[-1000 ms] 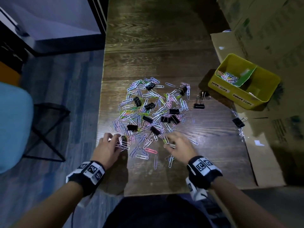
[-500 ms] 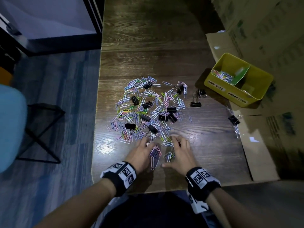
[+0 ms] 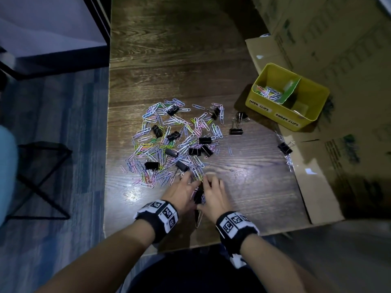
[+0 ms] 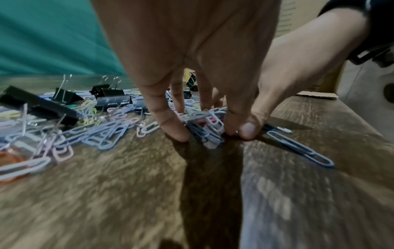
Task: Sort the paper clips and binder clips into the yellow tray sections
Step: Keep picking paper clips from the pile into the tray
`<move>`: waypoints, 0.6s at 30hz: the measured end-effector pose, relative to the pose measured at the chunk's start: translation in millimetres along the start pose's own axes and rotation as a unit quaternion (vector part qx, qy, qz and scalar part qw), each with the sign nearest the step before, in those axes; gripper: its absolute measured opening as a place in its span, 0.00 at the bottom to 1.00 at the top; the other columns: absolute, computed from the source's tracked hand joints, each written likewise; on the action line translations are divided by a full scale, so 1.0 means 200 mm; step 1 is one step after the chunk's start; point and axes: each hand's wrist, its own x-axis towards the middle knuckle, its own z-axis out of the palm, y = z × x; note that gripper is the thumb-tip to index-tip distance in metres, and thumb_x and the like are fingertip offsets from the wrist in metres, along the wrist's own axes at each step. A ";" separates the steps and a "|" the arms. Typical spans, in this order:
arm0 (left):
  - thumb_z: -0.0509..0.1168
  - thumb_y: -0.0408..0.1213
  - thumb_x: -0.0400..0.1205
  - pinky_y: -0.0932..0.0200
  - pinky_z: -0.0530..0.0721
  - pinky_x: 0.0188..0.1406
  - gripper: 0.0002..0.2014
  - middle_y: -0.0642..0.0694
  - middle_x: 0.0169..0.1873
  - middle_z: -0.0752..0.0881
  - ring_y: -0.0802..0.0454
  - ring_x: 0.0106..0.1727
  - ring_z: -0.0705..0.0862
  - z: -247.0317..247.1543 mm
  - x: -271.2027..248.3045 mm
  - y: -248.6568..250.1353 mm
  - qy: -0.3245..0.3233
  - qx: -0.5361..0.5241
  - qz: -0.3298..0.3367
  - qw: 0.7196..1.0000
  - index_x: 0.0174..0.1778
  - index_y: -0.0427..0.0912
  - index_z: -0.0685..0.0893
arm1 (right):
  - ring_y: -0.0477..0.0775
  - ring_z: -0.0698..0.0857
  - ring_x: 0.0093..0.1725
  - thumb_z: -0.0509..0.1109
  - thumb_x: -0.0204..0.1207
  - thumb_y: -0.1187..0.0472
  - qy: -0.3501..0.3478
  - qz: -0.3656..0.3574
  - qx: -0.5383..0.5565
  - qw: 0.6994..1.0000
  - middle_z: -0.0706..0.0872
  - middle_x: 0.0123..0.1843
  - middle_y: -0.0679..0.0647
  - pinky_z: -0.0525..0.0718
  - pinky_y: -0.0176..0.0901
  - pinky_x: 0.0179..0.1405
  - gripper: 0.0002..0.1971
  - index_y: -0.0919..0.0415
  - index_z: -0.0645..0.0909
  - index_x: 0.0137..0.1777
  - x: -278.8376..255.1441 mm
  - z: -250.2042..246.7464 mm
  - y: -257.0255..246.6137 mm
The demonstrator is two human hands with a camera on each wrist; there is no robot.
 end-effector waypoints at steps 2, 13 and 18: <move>0.70 0.37 0.74 0.42 0.79 0.60 0.27 0.42 0.70 0.66 0.35 0.65 0.73 -0.02 0.03 0.00 -0.010 0.010 0.013 1.000 0.70 0.48 0.72 | 0.62 0.68 0.73 0.76 0.71 0.56 -0.002 -0.008 0.041 0.999 0.65 0.76 0.60 0.68 0.50 0.74 0.41 0.60 0.59 0.80 0.02 -0.01 0.03; 0.60 0.22 0.76 0.56 0.77 0.55 0.21 0.40 0.58 0.82 0.43 0.56 0.82 -0.12 0.10 0.04 -0.008 -0.054 0.079 0.995 0.64 0.40 0.79 | 0.52 0.86 0.52 0.83 0.63 0.63 -0.047 0.058 0.236 0.969 0.87 0.60 0.52 0.81 0.41 0.60 0.18 0.56 0.88 0.54 0.17 -0.13 0.18; 0.60 0.21 0.76 0.66 0.76 0.48 0.18 0.41 0.54 0.86 0.47 0.52 0.85 -0.14 0.13 0.04 -0.005 -0.075 0.065 0.995 0.58 0.40 0.83 | 0.50 0.85 0.52 0.83 0.61 0.64 -0.066 0.089 0.341 0.934 0.86 0.57 0.48 0.77 0.37 0.58 0.17 0.58 0.88 0.51 0.19 -0.23 0.28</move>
